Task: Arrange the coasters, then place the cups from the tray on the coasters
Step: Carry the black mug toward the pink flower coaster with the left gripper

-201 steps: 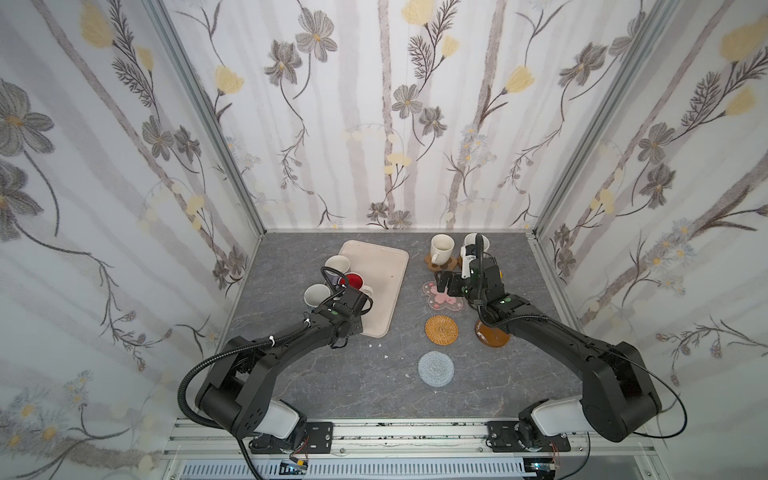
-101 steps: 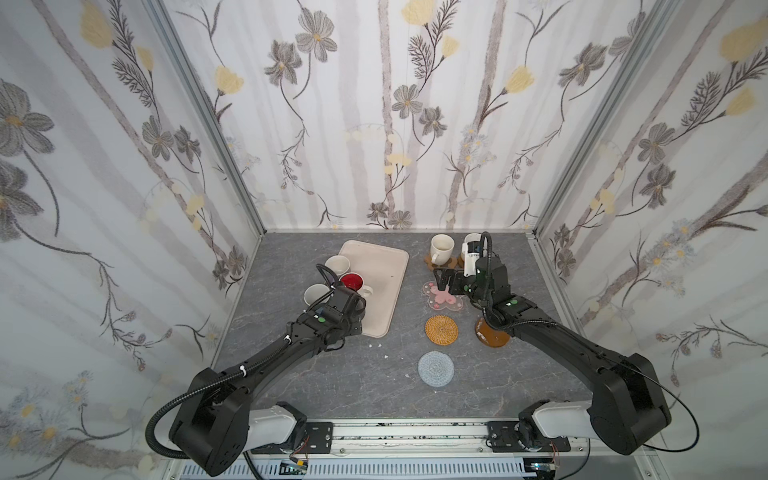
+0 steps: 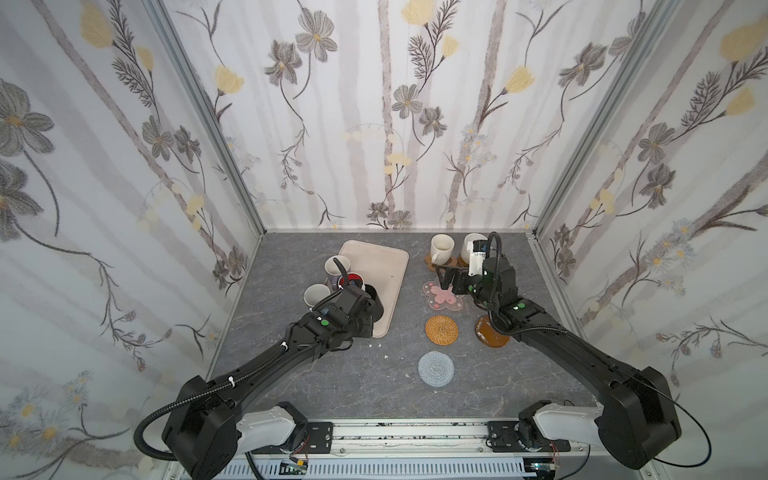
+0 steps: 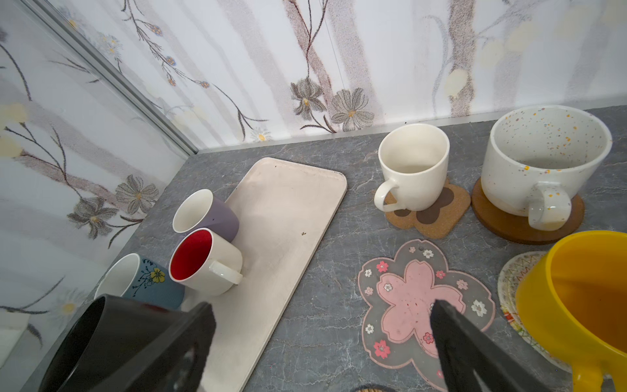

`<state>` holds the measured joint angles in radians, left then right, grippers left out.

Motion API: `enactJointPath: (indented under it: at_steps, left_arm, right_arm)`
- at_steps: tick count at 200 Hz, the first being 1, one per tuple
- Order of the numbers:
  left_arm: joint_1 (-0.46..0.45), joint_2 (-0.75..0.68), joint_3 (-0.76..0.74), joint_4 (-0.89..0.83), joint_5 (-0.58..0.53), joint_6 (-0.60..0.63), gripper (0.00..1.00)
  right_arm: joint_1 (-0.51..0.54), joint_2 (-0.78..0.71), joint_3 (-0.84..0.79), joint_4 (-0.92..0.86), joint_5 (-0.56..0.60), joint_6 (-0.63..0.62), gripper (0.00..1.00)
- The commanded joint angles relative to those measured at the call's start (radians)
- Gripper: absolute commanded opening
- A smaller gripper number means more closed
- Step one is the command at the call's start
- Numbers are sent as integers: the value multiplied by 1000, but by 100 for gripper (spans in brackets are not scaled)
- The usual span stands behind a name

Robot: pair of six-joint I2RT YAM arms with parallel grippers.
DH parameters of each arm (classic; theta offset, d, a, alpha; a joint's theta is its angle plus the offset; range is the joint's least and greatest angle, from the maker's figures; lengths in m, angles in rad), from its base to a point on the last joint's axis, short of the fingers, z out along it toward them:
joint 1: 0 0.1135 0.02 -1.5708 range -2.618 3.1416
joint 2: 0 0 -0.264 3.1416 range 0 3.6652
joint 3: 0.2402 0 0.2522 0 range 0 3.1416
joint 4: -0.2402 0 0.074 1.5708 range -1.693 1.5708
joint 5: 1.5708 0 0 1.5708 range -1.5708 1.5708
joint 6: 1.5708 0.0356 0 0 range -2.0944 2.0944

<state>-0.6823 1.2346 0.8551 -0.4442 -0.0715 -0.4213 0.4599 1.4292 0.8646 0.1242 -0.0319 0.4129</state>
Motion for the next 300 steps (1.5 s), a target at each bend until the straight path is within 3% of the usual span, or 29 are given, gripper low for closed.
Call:
enactJointPath:
  at_steps: [1,66,176,300]
  left_arm:
    - [-19,19,48,50,-16,41,0]
    - [-61,219,238,61,-24,97,0]
    - [-92,607,611,65,-4,174,0]
    - [-135,927,938,59,16,248,0]
  right_arm:
    - [-18,-16,-22,26,-50,24,100]
    - [-157,-62,-131,102,-201,123,100]
    - [-244,-186,-249,150,-68,186,100]
    - [-246,-253,-304,213,-48,207,100]
